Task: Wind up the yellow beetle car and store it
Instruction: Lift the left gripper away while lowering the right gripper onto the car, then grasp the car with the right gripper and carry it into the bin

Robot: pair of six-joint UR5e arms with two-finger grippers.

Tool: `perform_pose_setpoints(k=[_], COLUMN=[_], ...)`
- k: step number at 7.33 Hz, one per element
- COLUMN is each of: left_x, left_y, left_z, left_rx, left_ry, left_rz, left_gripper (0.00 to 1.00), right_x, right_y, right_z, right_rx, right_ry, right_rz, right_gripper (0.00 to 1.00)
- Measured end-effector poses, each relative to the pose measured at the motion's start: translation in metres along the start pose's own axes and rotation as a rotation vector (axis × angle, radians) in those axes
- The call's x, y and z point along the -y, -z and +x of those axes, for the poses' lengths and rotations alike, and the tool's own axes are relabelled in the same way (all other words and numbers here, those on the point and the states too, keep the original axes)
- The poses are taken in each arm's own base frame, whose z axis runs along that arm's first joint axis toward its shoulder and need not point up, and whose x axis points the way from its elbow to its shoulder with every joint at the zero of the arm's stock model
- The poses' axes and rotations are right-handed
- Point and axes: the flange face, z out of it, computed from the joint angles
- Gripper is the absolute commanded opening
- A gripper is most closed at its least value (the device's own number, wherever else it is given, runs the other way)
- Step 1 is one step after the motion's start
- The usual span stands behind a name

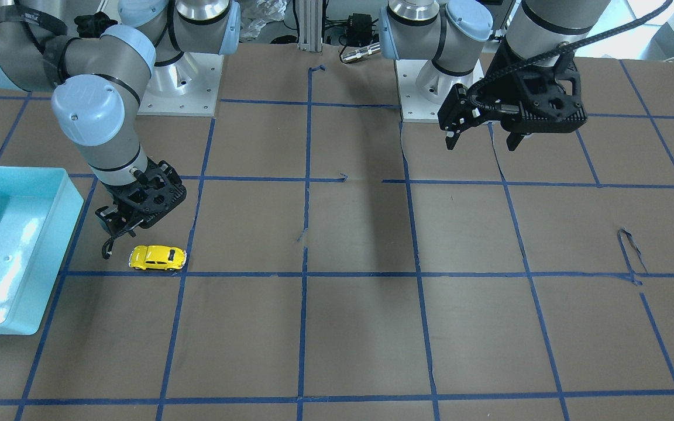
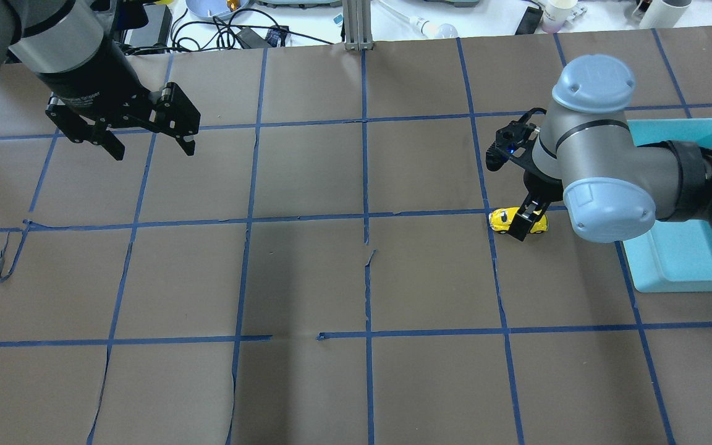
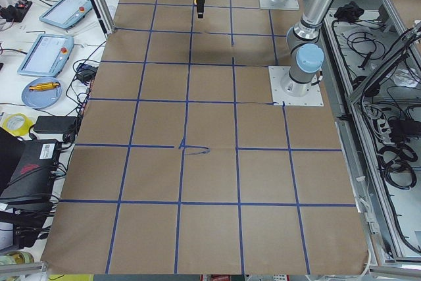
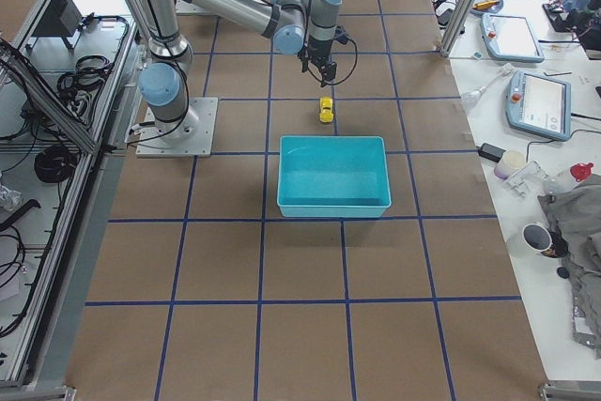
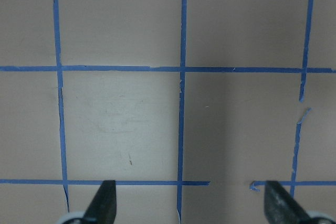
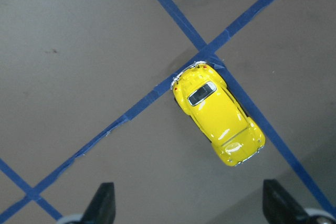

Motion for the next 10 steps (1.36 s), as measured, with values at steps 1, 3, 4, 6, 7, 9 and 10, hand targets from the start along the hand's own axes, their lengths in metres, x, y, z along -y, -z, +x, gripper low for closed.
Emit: perform_pose_setpoints(k=[1, 3, 4, 6, 7, 9, 10], left_x=[0.000, 0.000, 0.000, 0.001, 0.001, 0.001, 0.001], left_y=[0.000, -0.002, -0.002, -0.002, -0.002, -0.002, -0.002], left_z=[0.000, 0.000, 0.000, 0.000, 0.000, 0.000, 0.000], left_rx=[0.000, 0.000, 0.000, 0.000, 0.000, 0.000, -0.001], left_ry=[0.000, 0.000, 0.000, -0.001, -0.001, -0.001, -0.001], left_rz=[-0.001, -0.003, -0.004, -0.005, -0.005, -0.005, -0.005], left_gripper=[1.00, 1.00, 1.00, 1.00, 1.00, 1.00, 1.00], right_x=[0.002, 0.014, 0.016, 0.020, 0.018, 0.014, 0.013], right_y=[-0.009, -0.032, -0.041, -0.052, -0.059, -0.069, -0.073], right_z=[0.007, 0.023, 0.025, 0.027, 0.029, 0.032, 0.031], right_rx=[-0.030, -0.075, -0.076, -0.058, -0.038, -0.012, -0.001], right_ry=[0.121, 0.321, 0.361, 0.389, 0.388, 0.379, 0.378], right_rz=[0.030, 0.086, 0.095, 0.127, 0.133, 0.127, 0.121], right_gripper=[1.00, 1.00, 1.00, 0.98, 0.97, 0.74, 0.56])
